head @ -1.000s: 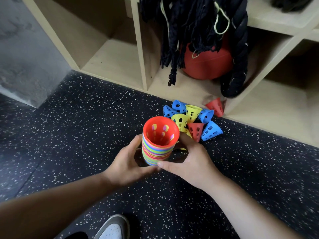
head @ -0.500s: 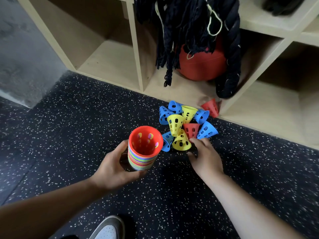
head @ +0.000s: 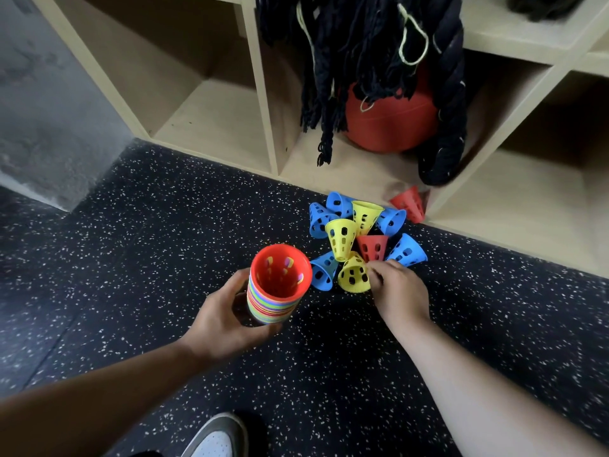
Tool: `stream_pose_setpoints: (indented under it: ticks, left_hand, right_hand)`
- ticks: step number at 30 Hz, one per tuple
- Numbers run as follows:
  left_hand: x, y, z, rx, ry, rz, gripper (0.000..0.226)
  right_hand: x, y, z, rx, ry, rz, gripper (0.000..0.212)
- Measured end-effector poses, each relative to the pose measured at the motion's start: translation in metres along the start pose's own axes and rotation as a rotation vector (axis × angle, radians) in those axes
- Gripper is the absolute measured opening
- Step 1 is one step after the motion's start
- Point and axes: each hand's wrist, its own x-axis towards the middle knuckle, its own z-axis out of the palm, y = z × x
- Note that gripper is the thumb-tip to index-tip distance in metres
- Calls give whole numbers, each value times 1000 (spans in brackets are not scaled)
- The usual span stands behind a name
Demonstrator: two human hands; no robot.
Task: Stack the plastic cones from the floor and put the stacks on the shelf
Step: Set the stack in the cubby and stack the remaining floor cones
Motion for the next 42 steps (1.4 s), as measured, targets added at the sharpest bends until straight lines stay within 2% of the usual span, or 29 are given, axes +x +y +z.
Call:
stream_pose_setpoints:
  ticks: [2,6,10,13,17,22,25,26,29,32,36,42]
  left_hand:
    - [-1,-1,-1,-7,-4,-10,75]
    - [-1,-6,-3,34,-19,1,77]
    - [-2,-9,-1,60,-29,26,77]
    - [-3,-9,4,65,-19,57,76]
    - [-4,-6,10,55,-14,89,76]
    - [-3,-2,10,78,22,135,80]
    - [-3,-3,14,64,31,130,80]
    - [-3,-3,16,59,28,124,80]
    - [-3,-2,29,37,44,123,74]
    - [-2,2,36,-9,59,96,71]
    - [2,3,30,-23,72,96,72]
    - [6,2,19,41,65,138,80]
  right_hand:
    - [-3,-4,-8,105,123,-12,15]
    - [-16,-39,-52,502,273,54,20]
    - [-26,-77,-100,840,213,195,19]
    - [-26,-95,-110,1009,132,214,18]
    - [-29,-102,-98,880,-89,114,22]
    - [-34,-83,-86,954,-28,257,16]
    - [-43,-89,-84,1031,-142,306,40]
    - [-44,-95,-83,1036,-162,317,37]
    - [-41,-112,-77,1136,-62,450,13]
    - [-36,-117,-75,1194,2,498,15]
    - [-27,-107,-92,1174,-2,448,14]
    - [-16,-106,-106,939,-194,172,6]
